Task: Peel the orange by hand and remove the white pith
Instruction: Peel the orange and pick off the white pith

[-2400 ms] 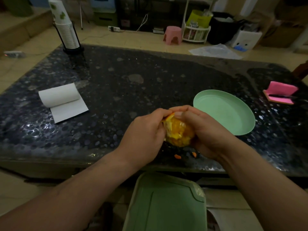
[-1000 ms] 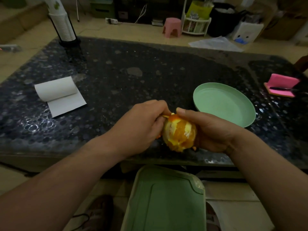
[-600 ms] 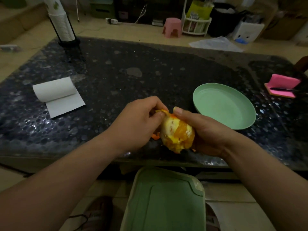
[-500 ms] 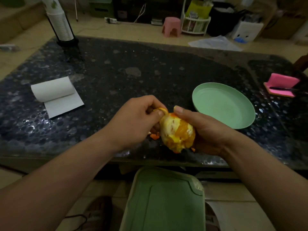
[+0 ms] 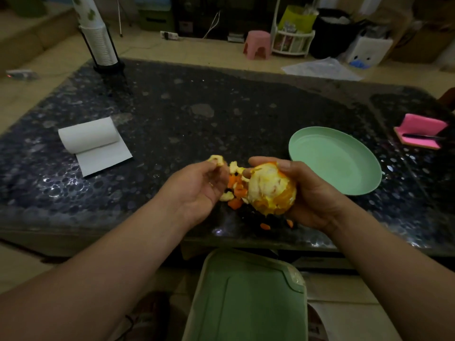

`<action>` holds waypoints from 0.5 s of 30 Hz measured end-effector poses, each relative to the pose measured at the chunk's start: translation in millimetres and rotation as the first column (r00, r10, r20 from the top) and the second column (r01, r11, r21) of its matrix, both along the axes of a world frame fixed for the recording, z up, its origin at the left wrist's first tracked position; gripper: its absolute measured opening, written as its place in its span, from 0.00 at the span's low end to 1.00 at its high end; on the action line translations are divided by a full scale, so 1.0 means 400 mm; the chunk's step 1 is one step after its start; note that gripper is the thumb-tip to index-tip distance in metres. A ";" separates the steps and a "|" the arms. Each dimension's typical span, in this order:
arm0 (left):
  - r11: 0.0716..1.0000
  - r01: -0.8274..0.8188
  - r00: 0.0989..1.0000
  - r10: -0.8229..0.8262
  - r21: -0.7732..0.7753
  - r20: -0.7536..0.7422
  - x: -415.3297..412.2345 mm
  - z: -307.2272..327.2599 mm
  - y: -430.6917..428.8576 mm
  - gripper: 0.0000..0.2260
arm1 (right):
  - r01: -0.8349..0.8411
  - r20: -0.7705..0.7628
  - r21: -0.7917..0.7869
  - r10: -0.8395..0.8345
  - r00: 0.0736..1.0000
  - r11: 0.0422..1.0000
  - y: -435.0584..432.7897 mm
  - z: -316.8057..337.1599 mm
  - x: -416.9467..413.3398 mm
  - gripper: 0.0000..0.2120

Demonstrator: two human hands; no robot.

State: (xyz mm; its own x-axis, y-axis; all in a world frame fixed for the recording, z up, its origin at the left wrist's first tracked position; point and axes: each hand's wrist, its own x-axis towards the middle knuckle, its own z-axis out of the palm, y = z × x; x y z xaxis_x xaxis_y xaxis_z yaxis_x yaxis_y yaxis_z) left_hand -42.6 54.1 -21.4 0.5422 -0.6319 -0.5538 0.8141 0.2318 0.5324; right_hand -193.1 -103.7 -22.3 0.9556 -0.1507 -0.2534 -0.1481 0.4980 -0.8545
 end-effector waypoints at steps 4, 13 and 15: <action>0.891 0.000 0.749 -0.300 0.453 0.590 0.025 -0.049 0.008 0.11 | 0.144 -0.053 -0.019 -0.144 0.988 0.989 -0.001 -0.001 0.010 0.33; 0.858 -0.019 0.438 -0.454 0.513 0.776 -0.049 -0.006 0.013 0.25 | 0.439 -0.009 -0.109 -0.443 0.897 0.892 0.038 -0.011 0.070 0.19; 0.907 0.234 0.725 -0.403 0.350 0.559 -0.079 0.026 0.012 0.28 | 0.460 0.051 -0.103 -0.457 0.888 0.882 0.051 0.000 0.082 0.23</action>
